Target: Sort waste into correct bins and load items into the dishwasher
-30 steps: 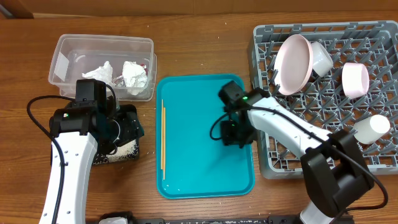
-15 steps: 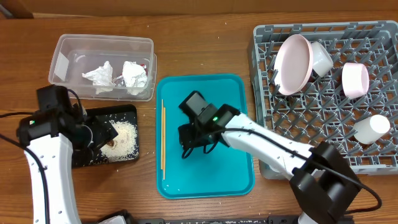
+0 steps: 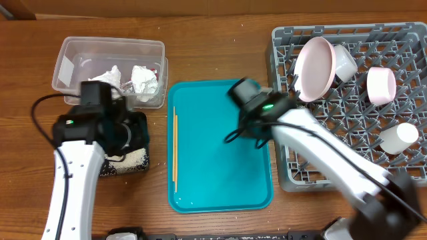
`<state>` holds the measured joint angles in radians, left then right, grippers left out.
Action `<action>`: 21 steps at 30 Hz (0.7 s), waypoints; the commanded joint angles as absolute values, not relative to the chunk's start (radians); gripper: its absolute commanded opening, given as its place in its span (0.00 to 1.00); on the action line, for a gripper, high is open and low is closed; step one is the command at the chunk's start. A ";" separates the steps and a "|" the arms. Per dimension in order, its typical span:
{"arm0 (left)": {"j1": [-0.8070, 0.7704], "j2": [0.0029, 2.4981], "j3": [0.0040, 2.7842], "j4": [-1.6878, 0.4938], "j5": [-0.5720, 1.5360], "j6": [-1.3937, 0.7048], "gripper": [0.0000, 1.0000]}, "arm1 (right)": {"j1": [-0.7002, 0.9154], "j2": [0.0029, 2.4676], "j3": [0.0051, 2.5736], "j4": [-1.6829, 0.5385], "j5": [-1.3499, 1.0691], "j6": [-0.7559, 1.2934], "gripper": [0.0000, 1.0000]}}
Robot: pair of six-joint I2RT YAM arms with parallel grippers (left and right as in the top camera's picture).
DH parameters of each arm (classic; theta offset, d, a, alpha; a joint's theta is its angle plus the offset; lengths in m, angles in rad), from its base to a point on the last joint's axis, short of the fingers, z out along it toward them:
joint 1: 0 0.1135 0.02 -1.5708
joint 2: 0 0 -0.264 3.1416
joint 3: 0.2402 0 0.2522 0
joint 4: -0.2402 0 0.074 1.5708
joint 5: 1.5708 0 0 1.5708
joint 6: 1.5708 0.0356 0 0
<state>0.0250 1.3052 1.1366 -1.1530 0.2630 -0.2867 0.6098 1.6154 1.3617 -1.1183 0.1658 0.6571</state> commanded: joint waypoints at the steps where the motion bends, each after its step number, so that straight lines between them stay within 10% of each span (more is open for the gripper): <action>1: -0.072 1.353 1.107 -1.126 0.278 -0.330 0.08 | 0.525 1.457 1.438 -1.171 0.212 0.571 0.04; 21: -0.251 1.747 1.087 -0.975 0.069 -0.518 0.04 | 0.194 1.275 1.452 -1.368 0.179 0.437 0.04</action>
